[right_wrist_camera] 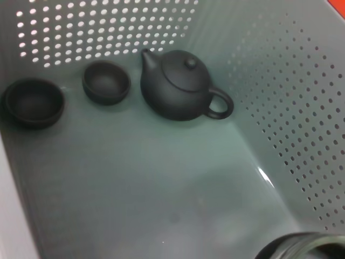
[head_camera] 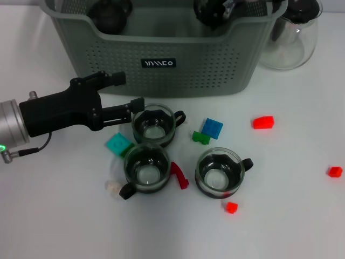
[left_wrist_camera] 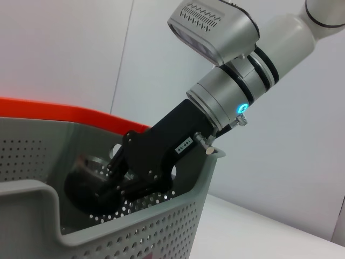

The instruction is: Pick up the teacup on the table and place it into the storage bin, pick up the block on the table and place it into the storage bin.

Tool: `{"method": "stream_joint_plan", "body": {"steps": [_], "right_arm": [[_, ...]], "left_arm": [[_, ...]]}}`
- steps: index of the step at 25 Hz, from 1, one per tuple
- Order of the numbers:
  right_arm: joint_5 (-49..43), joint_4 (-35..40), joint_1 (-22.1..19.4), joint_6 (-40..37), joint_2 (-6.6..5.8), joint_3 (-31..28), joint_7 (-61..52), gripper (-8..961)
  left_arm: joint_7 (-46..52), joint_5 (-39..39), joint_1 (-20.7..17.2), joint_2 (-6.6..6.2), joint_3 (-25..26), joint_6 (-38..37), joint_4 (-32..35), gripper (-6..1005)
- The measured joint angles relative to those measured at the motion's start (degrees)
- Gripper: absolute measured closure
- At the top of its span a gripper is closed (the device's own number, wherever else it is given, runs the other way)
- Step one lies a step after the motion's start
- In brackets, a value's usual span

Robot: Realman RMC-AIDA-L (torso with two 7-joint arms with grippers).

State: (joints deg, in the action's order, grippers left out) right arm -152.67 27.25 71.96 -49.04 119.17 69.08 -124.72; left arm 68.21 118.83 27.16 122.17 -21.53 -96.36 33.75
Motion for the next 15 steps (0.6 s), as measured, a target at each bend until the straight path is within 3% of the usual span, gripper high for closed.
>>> {"method": "stream_joint_plan", "body": {"steps": [2, 7, 10, 15], "right_arm": [[0.00, 0.33, -0.02, -0.04, 0.04, 0.00, 0.00, 882], [0.01, 1.10, -0.10, -0.07, 0.08, 0.00, -0.08, 656], [0.01, 1.94, -0.19, -0.12, 0.09, 0.00, -0.31, 594], [0.70, 10.89, -2.52, -2.12, 0.39, -0.23, -1.56, 490]], "left_arm": [[0.00, 0.00, 0.00, 0.00, 0.00, -0.01, 0.00, 139], [0.00, 0.00, 0.00, 0.00, 0.00, 0.05, 0.00, 139], [0.00, 0.00, -0.02, -0.01, 0.00, 0.08, 0.00, 139], [0.00, 0.00, -0.20, -0.23, 0.00, 0.03, 0.00, 139]]}}
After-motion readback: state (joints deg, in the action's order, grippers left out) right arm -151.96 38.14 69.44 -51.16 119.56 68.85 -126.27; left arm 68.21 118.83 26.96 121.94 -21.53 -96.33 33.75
